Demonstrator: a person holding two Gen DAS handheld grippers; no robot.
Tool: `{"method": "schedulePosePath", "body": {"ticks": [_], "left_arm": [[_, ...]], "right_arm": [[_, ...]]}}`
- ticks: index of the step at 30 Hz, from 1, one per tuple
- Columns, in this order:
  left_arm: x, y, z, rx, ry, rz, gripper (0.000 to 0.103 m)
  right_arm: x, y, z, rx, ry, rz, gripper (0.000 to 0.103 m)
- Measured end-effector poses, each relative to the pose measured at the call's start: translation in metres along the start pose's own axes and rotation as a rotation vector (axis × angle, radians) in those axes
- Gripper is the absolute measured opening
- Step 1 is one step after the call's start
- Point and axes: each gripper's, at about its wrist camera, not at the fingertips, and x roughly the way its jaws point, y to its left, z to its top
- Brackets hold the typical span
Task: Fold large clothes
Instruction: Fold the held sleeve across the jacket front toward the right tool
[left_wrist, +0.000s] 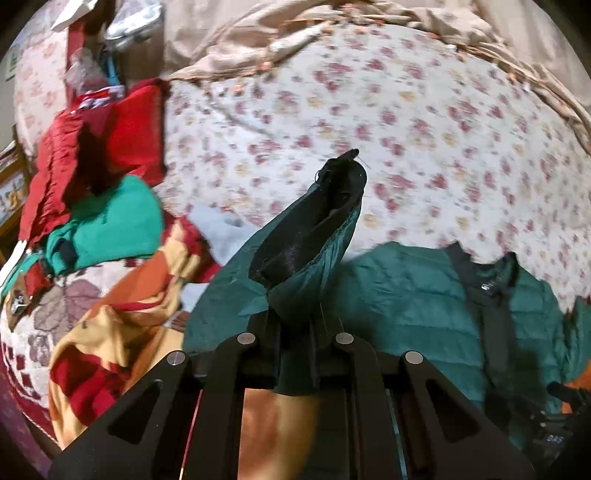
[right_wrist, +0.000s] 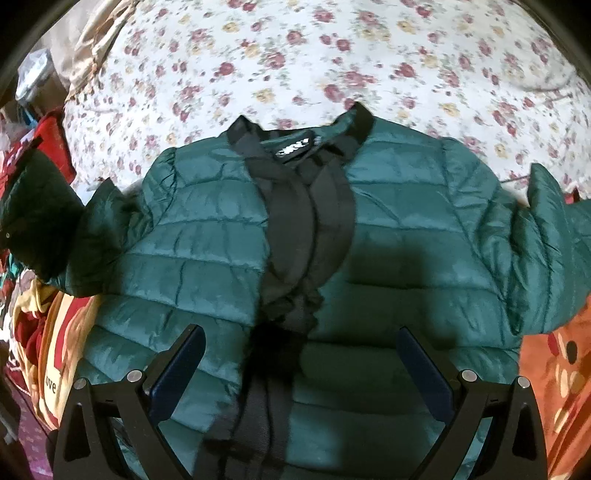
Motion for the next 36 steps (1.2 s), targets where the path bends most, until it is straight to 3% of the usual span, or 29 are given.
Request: {"method": "schedulePosePath", "body": {"ticks": [23,36], "left_arm": [[-0.017,-0.167,-0.042,0.208,0.059,-0.173,0.01],[0.006,-0.23,-0.087,0.29,0.15,-0.205,0.011]], "right_arm": [[-0.021,-0.076,-0.014,0.072,-0.024,-0.054,0.103],[-0.028,-0.119,-0.021,0.124,-0.032,-0.086,0.103]]}}
